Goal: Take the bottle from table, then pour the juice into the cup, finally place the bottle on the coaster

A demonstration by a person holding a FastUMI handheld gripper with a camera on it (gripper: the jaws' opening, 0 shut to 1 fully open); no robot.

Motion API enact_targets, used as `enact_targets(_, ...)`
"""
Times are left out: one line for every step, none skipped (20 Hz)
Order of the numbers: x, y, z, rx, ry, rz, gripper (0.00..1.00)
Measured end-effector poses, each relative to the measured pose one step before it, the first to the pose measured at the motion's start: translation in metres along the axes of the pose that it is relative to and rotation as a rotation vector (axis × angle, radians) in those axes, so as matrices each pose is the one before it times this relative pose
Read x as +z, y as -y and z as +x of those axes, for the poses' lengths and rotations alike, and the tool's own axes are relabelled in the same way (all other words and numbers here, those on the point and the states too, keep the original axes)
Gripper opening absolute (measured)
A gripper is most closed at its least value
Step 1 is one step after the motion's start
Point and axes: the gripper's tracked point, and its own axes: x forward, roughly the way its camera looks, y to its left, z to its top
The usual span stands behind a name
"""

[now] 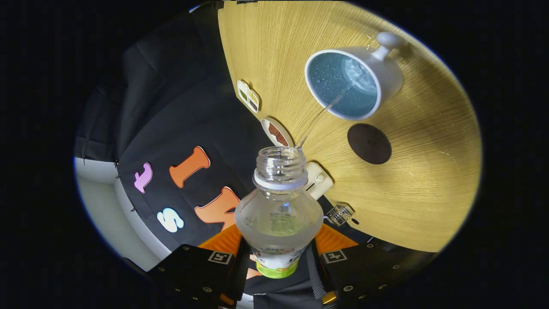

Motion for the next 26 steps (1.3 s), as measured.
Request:
enact_targets(-0.00054, -0.00002, 0.00018, 0.00258, -0.0026, 0.00548, 0.61)
enact_targets(0.00098, 0.00099, 0.00018, 0.00056, -0.00048, 0.00431, 0.61)
enact_targets(0.00006, -0.00146, 0.00083, -0.00081, 0.00227, 0.00108, 0.61)
enact_targets(0.00041, 0.00096, 0.00024, -0.0027, 0.0025, -0.00111, 0.61)
enact_targets(0.00058, 0.00025, -0.00055, -0.0018, 0.0021, 0.00014, 0.61)
enact_targets(0.0008, 0.00119, -0.00018, -0.00039, 0.00059, 0.00143, 0.61)
enact_targets(-0.00029, -0.00008, 0.00049, 0.00024, 0.00049, 0.00304, 0.61)
enact_targets(0.00107, -0.00033, -0.00068, 0.00155, 0.00051, 0.00508, 0.61)
enact_targets(0.00035, 0.00048, 0.00133, -0.00211, 0.0026, 0.00165, 0.61)
enact_targets(0.00041, 0.00122, 0.00095, -0.00245, 0.00141, -0.00121, 0.61)
enact_targets(0.00006, -0.00151, 0.00051, 0.00175, 0.00219, 0.00093, 0.61)
enact_targets(-0.00018, -0.00154, 0.00131, 0.00383, 0.00133, -0.00169, 0.61)
enact_targets(0.00023, 0.00154, -0.00019, -0.00278, 0.00041, -0.00507, 0.61)
enact_targets(0.00021, 0.00148, -0.00044, -0.00255, 0.00041, -0.00509, 0.61)
enact_targets(0.0003, 0.00184, -0.0003, -0.00297, 0.00069, -0.00559, 0.61)
enact_targets(0.00065, 0.00167, -0.00019, -0.00178, 0.00186, -0.00892, 0.61)
enact_targets(-0.00037, 0.00299, 0.00093, -0.00892, 0.00143, -0.01148, 0.61)
enact_targets(-0.00026, 0.00298, -0.0001, -0.00433, -0.0003, -0.008, 0.61)
enact_targets(0.00157, 0.0008, -0.00118, -0.00228, 0.00456, -0.00386, 0.61)
enact_targets(0.00049, 0.00127, 0.0006, -0.00328, 0.00295, -0.00453, 0.61)
enact_targets(0.00054, 0.00065, 0.00003, -0.00157, 0.00193, -0.01012, 0.61)
enact_targets(0.0007, 0.00125, 0.00008, -0.00046, 0.00303, -0.0154, 0.61)
enact_targets(0.00057, 0.00306, -0.00081, -0.00132, 0.00203, -0.0191, 0.61)
enact_targets(0.00307, 0.00257, -0.00145, -0.00067, 0.00926, -0.02111, 0.61)
enact_targets(0.00348, 0.00232, -0.00132, 0.00198, 0.01069, -0.03066, 0.61)
enact_targets(0.00022, 0.00174, -0.00091, -0.00196, 0.00437, -0.04055, 0.61)
